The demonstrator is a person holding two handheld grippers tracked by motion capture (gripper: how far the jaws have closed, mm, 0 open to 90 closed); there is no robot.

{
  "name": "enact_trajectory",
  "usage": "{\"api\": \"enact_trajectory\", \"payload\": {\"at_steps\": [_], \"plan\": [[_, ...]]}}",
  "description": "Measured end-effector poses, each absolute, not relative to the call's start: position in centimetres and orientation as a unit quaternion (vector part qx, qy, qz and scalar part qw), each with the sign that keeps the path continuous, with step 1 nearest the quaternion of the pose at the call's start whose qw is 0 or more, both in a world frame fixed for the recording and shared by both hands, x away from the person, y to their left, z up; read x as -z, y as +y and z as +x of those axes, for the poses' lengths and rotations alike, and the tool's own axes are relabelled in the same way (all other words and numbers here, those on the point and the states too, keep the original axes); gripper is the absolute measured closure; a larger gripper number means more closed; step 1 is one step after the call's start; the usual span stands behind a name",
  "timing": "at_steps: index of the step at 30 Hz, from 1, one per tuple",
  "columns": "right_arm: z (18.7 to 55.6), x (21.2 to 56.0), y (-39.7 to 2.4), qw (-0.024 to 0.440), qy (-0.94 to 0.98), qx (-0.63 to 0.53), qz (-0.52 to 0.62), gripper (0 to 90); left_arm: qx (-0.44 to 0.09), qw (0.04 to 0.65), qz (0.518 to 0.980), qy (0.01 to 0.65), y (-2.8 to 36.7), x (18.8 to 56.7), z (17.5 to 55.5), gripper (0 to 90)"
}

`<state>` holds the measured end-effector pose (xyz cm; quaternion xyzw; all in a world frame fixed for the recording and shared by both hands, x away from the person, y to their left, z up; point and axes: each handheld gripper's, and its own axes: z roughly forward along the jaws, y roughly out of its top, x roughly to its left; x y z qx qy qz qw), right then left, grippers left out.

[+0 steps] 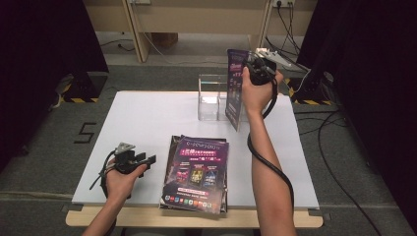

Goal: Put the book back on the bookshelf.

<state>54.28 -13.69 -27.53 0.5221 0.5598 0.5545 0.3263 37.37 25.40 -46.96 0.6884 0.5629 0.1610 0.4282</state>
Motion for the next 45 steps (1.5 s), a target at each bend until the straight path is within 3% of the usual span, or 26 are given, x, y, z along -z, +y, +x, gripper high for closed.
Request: {"api": "enact_trajectory", "payload": {"at_steps": [20, 29, 45], "plan": [[54.7, 29.5, -13.0, 0.361, 0.555, -0.556, 0.503, 82.8, -0.159, 0.426, 0.691, 0.561, 25.5, 47.3, 37.4, 50.0], [51.8, 30.7, -13.3, 0.383, 0.572, -0.549, 0.474, 82.4, -0.158, 0.426, 0.691, 0.562, 25.4, 47.3, 37.3, 50.0], [45.6, 32.6, -15.8, 0.372, 0.591, -0.547, 0.461, 81.0, -0.152, 0.428, 0.691, 0.563, 25.0, 47.4, 37.1, 50.1]]}}
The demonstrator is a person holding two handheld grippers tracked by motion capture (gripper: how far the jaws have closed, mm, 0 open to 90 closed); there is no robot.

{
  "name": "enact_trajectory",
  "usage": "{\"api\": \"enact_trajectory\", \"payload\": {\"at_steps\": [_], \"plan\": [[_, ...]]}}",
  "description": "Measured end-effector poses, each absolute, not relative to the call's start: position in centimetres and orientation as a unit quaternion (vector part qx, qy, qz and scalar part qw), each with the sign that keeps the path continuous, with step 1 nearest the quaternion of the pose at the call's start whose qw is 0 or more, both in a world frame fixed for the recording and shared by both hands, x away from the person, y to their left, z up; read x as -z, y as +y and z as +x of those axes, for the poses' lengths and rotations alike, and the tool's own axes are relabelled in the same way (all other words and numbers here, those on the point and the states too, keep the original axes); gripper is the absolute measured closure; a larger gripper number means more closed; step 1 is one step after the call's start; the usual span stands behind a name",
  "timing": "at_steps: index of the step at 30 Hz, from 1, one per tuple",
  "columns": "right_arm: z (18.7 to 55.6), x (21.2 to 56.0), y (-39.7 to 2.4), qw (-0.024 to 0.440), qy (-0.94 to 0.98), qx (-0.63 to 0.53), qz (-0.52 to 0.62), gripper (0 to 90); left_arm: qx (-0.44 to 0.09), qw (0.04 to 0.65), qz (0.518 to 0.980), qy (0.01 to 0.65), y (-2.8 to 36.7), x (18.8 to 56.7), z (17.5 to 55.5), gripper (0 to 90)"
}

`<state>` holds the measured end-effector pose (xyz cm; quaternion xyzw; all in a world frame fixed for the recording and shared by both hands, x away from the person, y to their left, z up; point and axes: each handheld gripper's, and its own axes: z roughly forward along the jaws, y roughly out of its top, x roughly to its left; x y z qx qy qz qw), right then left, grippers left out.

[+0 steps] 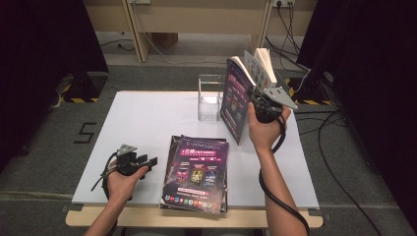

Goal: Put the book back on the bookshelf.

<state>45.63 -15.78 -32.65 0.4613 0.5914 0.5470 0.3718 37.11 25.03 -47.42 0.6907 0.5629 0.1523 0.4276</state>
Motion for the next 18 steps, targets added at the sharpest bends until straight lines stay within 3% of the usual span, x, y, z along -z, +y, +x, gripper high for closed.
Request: {"api": "enact_trajectory", "payload": {"at_steps": [8, 18], "plan": [[44.2, 33.3, -16.7, 0.362, 0.591, -0.547, 0.470, 78.6, -0.150, 0.427, 0.692, 0.563, 24.8, 47.5, 37.1, 50.1], [45.0, 33.1, -16.4, 0.346, 0.594, -0.530, 0.497, 72.6, -0.146, 0.428, 0.692, 0.563, 24.8, 47.5, 37.1, 50.0]]}}
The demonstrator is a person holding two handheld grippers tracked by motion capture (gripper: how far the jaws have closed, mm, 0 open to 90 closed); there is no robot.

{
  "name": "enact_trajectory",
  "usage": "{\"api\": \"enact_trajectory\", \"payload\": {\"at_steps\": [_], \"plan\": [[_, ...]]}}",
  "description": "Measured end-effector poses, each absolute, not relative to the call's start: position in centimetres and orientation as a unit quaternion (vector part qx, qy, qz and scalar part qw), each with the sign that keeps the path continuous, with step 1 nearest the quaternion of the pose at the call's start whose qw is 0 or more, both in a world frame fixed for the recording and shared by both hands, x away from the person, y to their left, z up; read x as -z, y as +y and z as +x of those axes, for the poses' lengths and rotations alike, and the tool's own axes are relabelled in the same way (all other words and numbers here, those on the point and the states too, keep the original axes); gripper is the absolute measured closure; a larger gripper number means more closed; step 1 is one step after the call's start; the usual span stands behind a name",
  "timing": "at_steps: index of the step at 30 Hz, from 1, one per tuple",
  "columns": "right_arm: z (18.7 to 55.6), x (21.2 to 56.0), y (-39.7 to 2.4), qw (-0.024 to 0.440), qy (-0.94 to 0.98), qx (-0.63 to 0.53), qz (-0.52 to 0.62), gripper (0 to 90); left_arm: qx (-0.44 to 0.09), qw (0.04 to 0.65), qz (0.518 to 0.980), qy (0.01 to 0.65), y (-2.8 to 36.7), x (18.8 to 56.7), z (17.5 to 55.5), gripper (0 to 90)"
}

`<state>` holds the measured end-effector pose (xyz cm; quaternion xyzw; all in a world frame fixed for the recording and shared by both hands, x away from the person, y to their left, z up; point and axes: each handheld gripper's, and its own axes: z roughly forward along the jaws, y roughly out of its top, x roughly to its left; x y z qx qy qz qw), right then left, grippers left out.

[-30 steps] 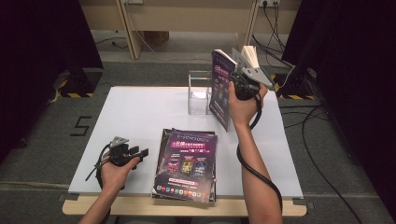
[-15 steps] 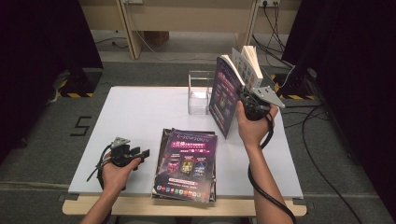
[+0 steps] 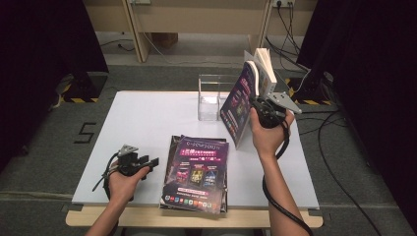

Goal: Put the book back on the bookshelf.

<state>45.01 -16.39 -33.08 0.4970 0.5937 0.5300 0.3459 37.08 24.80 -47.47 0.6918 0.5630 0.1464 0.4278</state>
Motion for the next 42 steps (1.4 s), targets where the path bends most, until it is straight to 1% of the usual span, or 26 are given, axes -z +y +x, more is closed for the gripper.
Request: {"api": "enact_trajectory", "payload": {"at_steps": [11, 12, 14, 18, 22, 27, 33, 42], "plan": [[46.5, 32.9, -15.8, 0.335, 0.588, -0.506, 0.534, 67.8, -0.142, 0.432, 0.689, 0.565, 24.9, 47.5, 37.1, 50.1], [46.7, 32.9, -15.8, 0.332, 0.589, -0.504, 0.537, 68.1, -0.141, 0.432, 0.689, 0.565, 24.8, 47.5, 37.1, 50.1], [47.0, 32.9, -15.8, 0.327, 0.591, -0.492, 0.549, 71.5, -0.139, 0.432, 0.690, 0.564, 24.8, 47.5, 37.1, 50.1], [47.4, 33.2, -15.7, 0.319, 0.593, -0.489, 0.555, 71.4, -0.139, 0.432, 0.689, 0.565, 24.8, 47.5, 37.2, 50.1], [47.8, 33.3, -15.4, 0.313, 0.597, -0.485, 0.557, 73.2, -0.138, 0.432, 0.689, 0.565, 24.8, 47.5, 37.1, 50.2], [48.0, 33.2, -15.3, 0.307, 0.598, -0.485, 0.560, 79.8, -0.139, 0.433, 0.688, 0.566, 24.9, 47.5, 37.2, 50.2], [48.0, 33.2, -15.1, 0.308, 0.606, -0.479, 0.555, 80.6, -0.138, 0.432, 0.690, 0.565, 24.8, 47.5, 37.2, 50.2], [48.4, 32.8, -15.4, 0.275, 0.610, -0.489, 0.560, 82.5, -0.137, 0.433, 0.689, 0.565, 24.9, 47.6, 37.2, 50.2]]}}
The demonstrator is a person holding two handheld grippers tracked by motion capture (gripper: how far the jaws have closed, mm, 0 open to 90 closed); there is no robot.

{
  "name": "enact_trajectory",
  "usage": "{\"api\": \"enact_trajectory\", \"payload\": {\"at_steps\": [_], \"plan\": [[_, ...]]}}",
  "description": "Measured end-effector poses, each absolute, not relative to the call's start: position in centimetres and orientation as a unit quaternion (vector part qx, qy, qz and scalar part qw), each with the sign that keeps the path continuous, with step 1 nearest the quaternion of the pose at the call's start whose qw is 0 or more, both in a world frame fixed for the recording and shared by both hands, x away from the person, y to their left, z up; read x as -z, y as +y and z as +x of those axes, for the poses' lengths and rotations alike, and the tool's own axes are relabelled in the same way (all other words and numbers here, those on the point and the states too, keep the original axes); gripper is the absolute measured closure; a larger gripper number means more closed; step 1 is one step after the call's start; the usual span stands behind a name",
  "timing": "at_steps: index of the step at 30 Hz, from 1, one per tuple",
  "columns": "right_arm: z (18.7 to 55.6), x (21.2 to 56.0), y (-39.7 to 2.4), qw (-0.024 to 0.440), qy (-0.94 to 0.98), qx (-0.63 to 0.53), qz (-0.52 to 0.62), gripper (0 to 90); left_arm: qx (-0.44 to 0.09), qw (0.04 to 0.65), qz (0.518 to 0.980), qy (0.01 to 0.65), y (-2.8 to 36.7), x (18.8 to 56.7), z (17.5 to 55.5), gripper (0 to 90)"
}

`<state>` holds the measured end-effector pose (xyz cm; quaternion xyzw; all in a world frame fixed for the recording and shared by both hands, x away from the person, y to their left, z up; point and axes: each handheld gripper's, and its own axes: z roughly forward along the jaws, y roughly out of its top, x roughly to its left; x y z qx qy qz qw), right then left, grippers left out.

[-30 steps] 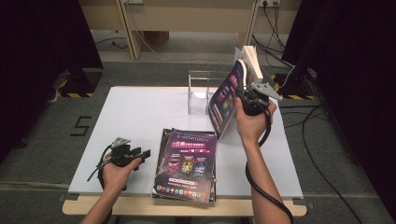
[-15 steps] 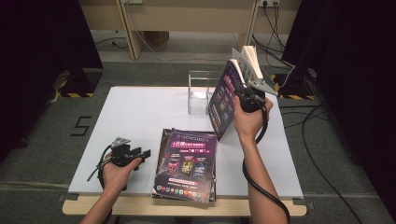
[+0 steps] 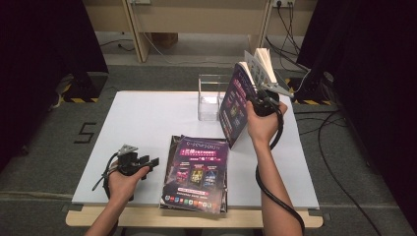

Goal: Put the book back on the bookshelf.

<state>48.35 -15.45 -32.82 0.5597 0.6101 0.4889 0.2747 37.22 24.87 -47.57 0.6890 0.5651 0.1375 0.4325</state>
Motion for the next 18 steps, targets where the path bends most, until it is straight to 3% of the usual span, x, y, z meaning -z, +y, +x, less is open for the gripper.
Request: {"api": "enact_trajectory", "payload": {"at_steps": [18], "plan": [[48.02, 32.45, -14.66, 0.290, 0.612, -0.506, 0.534, 82.9, -0.140, 0.429, 0.691, 0.565, 25.08, 47.62, 37.26, 50.3]]}}
